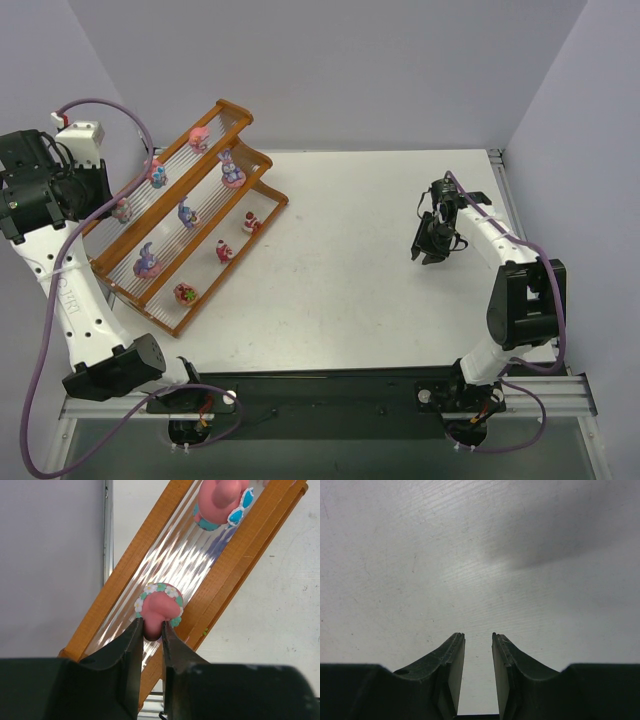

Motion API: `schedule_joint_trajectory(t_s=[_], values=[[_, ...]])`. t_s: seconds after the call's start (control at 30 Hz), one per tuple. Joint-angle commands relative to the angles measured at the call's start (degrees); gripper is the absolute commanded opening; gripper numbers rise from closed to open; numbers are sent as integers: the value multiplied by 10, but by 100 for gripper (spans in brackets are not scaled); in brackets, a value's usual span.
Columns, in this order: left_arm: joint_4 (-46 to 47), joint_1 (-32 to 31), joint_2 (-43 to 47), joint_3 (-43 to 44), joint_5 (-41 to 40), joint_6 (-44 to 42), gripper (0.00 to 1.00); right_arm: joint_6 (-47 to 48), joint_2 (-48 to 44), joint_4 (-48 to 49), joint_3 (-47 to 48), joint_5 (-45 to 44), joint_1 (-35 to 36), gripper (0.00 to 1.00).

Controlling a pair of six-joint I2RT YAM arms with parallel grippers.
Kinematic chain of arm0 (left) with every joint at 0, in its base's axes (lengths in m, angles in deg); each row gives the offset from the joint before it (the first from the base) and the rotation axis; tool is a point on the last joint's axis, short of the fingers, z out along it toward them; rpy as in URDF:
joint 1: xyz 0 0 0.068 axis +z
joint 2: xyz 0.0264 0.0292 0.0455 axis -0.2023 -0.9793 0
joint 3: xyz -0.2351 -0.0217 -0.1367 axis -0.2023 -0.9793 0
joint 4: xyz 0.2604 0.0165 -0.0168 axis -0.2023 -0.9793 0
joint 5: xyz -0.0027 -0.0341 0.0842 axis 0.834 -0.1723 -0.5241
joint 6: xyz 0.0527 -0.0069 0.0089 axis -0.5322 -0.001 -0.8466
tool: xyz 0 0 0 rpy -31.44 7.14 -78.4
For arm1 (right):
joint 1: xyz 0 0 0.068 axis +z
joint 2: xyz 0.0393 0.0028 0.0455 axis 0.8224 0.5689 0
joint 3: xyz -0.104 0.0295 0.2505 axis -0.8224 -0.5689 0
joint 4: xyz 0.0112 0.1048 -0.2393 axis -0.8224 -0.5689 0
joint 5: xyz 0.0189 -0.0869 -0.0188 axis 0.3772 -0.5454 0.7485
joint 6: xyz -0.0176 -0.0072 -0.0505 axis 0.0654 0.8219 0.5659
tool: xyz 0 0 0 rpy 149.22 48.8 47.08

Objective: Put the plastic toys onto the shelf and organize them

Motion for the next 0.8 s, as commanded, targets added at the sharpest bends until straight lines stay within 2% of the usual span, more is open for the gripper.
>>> schedule_joint_trajectory(t_s=[0.0, 0.2, 0.3, 0.5, 0.67, 0.77], values=[[-9, 5, -1, 18, 8, -11, 32, 4, 3, -30, 8, -13, 5, 30], [-9, 5, -4, 22, 6, -8, 53, 5, 4, -30, 6, -17, 8, 29], [-7, 5, -3, 27, 1, -6, 55, 6, 4, -30, 6, -17, 9, 29], [-3, 6, 8, 35, 4, -4, 66, 8, 5, -29, 6, -16, 10, 29], [-5, 5, 20, 60, 6, 0, 83, 7, 5, -30, 7, -15, 11, 30], [-2, 5, 36, 71, 8, 4, 92, 8, 4, -30, 6, -15, 13, 34]])
